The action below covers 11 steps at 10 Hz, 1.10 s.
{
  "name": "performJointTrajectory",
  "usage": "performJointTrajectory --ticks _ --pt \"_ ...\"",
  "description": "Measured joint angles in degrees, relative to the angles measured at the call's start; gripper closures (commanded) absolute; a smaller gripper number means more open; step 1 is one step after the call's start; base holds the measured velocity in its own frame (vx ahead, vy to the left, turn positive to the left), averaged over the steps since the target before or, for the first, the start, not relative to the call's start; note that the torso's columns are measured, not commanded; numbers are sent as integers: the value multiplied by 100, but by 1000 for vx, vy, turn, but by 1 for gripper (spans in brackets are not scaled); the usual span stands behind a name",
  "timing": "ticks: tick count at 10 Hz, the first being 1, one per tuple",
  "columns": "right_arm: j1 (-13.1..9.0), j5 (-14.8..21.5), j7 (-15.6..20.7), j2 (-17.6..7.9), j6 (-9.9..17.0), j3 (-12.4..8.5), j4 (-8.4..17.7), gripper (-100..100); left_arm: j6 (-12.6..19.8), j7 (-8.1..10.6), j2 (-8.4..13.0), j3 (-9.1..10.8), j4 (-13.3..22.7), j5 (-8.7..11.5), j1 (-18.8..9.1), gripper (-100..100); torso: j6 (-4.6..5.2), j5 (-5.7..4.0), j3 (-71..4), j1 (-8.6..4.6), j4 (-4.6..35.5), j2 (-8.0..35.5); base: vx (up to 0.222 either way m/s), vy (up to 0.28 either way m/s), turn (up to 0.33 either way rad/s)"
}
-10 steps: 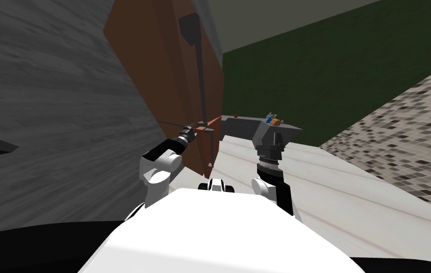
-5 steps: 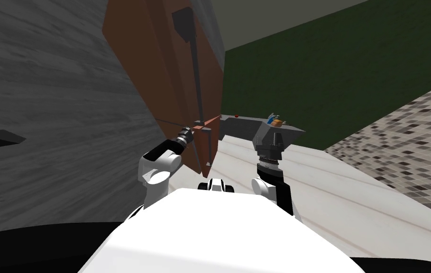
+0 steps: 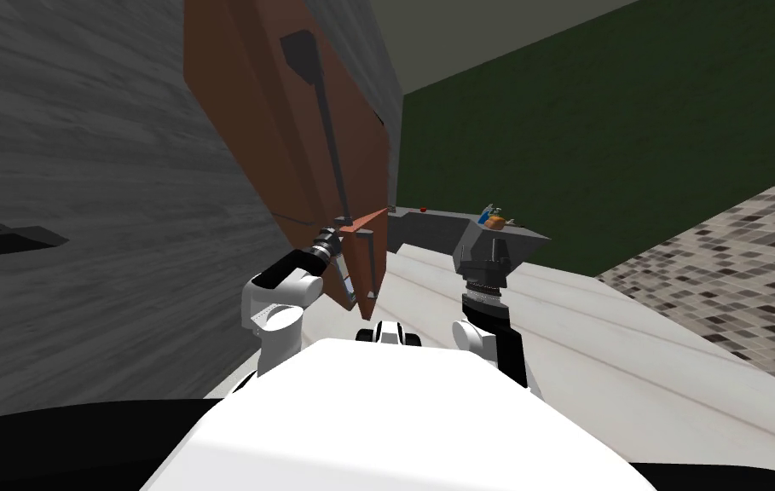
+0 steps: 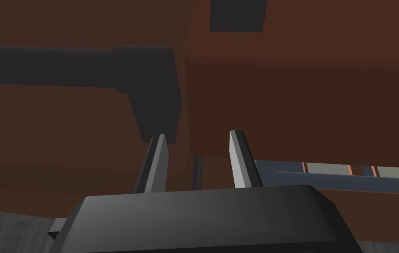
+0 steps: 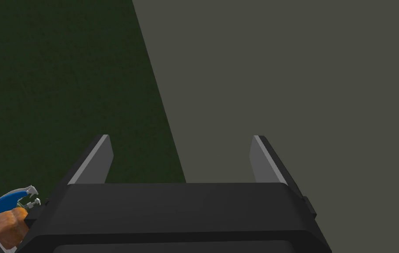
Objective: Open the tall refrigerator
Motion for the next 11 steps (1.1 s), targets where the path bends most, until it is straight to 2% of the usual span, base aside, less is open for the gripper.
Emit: performJointTrajectory --ticks 3,4,6,7,9,11 --pt "0 0 0 0 0 0 0 0 74 26 -85 108 -22 -245 -40 100 2 0 2 -4 -3 6 -2 -307 84" --pt "-1 0 0 -1 0 0 0 0 62 36 -73 173 5 -246 -33 100 7 2 5 26 2 14 -11 -295 59" --pt "0 0 0 0 0 0 0 0 118 65 -84 324 -2 -353 -80 100 -16 0 28 -3 10 43 -8 -284 106" --pt "-1 0 0 -2 0 -1 0 0 154 67 -93 329 20 -357 -39 100 -14 14 40 65 16 61 11 -199 60" --pt "1 0 0 -1 0 -1 0 0 232 55 -164 413 24 -516 -9 100 -29 8 36 12 10 48 95 -322 123" --pt "0 0 0 -1 0 0 0 0 306 49 -184 532 36 -619 -67 100 0 -6 21 0 8 37 65 -332 73"
